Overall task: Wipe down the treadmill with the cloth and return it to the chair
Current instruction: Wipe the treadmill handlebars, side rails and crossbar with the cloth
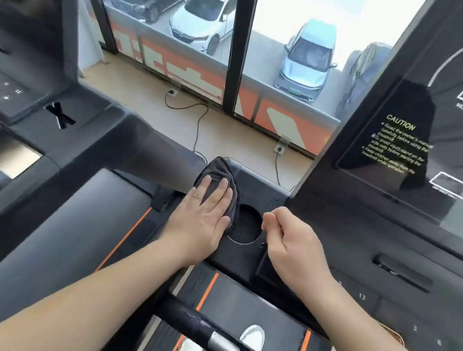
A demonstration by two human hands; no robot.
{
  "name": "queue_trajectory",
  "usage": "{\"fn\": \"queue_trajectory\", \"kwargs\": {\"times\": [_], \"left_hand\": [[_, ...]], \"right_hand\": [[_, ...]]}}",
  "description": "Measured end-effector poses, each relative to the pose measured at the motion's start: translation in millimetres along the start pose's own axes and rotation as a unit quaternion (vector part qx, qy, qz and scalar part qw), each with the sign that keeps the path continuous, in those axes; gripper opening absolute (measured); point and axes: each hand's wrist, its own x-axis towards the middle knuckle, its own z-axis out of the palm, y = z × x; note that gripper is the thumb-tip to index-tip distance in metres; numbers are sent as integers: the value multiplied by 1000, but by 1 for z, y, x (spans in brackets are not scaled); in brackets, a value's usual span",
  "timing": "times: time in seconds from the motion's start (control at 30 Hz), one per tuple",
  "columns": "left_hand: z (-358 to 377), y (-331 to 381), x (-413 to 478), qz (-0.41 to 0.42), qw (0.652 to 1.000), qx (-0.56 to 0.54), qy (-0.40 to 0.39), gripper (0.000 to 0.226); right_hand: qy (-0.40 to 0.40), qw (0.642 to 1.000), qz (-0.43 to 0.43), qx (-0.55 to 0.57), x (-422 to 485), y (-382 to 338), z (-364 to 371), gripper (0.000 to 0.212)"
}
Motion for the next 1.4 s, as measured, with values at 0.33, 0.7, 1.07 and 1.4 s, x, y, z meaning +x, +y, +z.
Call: {"fn": "queue_trajectory", "kwargs": {"times": [0.33, 0.7, 1.07, 1.4], "left_hand": [[-9, 0, 17, 17, 1000, -13, -6, 63], [-10, 17, 17, 52, 999, 12, 3, 63], [-11, 62, 21, 115, 993, -16, -27, 62], [-15, 71, 40, 117, 992, -26, -32, 60]], "right_hand": [[-42, 998, 4, 37, 5, 20, -23, 46], [-35, 991, 27, 123, 0, 42, -17, 11], [-103, 991, 34, -82, 21, 51, -14, 23], [-100, 984, -58, -134, -8, 58, -20, 58]]}}
